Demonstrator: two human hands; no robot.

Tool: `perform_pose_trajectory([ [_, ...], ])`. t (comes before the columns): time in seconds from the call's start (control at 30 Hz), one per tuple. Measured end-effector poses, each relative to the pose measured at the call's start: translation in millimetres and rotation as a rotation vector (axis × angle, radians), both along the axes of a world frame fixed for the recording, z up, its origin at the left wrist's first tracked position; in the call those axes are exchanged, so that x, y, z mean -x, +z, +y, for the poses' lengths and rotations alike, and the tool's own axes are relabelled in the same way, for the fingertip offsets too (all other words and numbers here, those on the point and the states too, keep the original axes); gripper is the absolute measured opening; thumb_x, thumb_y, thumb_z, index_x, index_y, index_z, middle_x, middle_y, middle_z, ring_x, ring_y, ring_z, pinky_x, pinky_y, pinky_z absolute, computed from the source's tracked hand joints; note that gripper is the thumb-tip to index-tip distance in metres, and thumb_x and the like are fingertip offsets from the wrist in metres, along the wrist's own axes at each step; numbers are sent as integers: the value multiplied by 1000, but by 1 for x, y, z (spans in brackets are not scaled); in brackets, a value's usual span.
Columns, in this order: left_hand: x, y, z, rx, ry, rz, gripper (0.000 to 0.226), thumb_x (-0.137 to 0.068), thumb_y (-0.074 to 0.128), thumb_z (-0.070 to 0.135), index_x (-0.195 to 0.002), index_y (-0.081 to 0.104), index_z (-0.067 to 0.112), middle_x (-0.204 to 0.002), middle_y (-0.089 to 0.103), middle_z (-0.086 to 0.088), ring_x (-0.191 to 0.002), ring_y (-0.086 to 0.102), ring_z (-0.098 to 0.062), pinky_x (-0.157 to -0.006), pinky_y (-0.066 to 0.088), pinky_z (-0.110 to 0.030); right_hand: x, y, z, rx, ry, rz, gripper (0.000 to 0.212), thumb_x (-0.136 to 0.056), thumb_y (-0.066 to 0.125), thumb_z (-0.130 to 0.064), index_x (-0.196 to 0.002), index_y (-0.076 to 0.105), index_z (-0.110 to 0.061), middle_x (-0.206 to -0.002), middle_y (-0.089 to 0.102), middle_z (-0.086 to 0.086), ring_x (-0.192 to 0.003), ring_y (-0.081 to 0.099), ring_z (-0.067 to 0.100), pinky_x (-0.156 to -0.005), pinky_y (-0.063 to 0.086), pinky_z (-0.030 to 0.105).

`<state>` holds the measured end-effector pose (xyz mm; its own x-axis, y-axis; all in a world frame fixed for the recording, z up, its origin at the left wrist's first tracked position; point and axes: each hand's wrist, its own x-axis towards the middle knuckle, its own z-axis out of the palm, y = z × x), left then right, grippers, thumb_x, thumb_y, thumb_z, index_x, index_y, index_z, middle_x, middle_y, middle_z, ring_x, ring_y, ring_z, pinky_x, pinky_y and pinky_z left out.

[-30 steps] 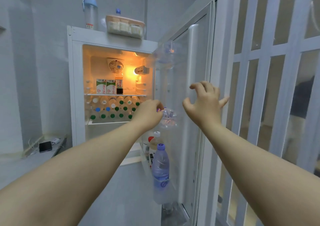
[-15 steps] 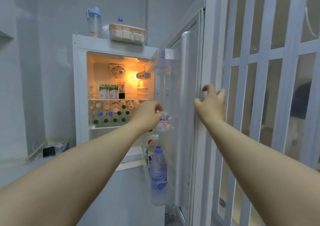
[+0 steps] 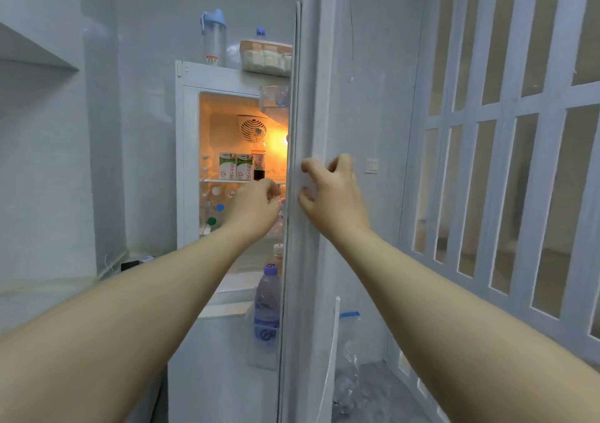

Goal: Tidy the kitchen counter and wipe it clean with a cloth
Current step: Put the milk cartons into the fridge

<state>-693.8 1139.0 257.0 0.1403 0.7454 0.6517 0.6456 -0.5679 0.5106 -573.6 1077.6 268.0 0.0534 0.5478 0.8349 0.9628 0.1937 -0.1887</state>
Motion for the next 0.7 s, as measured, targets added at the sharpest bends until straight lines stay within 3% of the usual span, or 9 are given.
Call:
perform_pose_trajectory([
  [0.07, 23, -4, 10, 15, 71, 0, 23, -92, 48, 13, -108, 63, 16, -112, 63, -4, -102, 56, -23, -76, 40, -27, 23, -1, 17, 79, 66, -19, 35, -89, 52, -18, -123, 50, -21, -98, 28, 3, -81, 46, 29, -64, 43, 32],
  [0.2, 74, -11, 38, 64, 166, 9, 24, -89, 46, 13, -106, 63, 17, -111, 64, -5, -101, 57, -27, -80, 45, -31, 69, -2, 59, 229, 192, -46, 36, -90, 52, -29, -127, 48, -28, -97, 31, 4, -73, 48, 32, -64, 36, 29],
  [0.4, 144, -20, 100, 132, 244, 37, 29, -90, 44, 11, -112, 62, 17, -118, 63, -2, -108, 57, -22, -89, 48, -33, 138, -10, 139, 310, 145, -177, 32, -95, 44, -26, -127, 44, -26, -92, 40, 6, -70, 45, 31, -62, 35, 31],
  [0.53, 185, -21, 144, 169, 263, 38, 28, -93, 44, 16, -115, 61, 19, -118, 62, 0, -107, 57, -20, -84, 46, -29, 173, -16, 193, 375, 117, -279, 37, -94, 41, -22, -131, 40, -26, -103, 60, 12, -84, 57, 33, -64, 38, 31],
  [0.7, 220, -24, 201, 210, 261, 58, 26, -94, 45, 17, -115, 60, 20, -119, 62, 0, -106, 57, -18, -84, 44, -27, 205, -33, 258, 458, 92, -290, 44, -95, 37, -19, -137, 29, -31, -104, 63, 12, -90, 61, 33, -63, 37, 31],
])
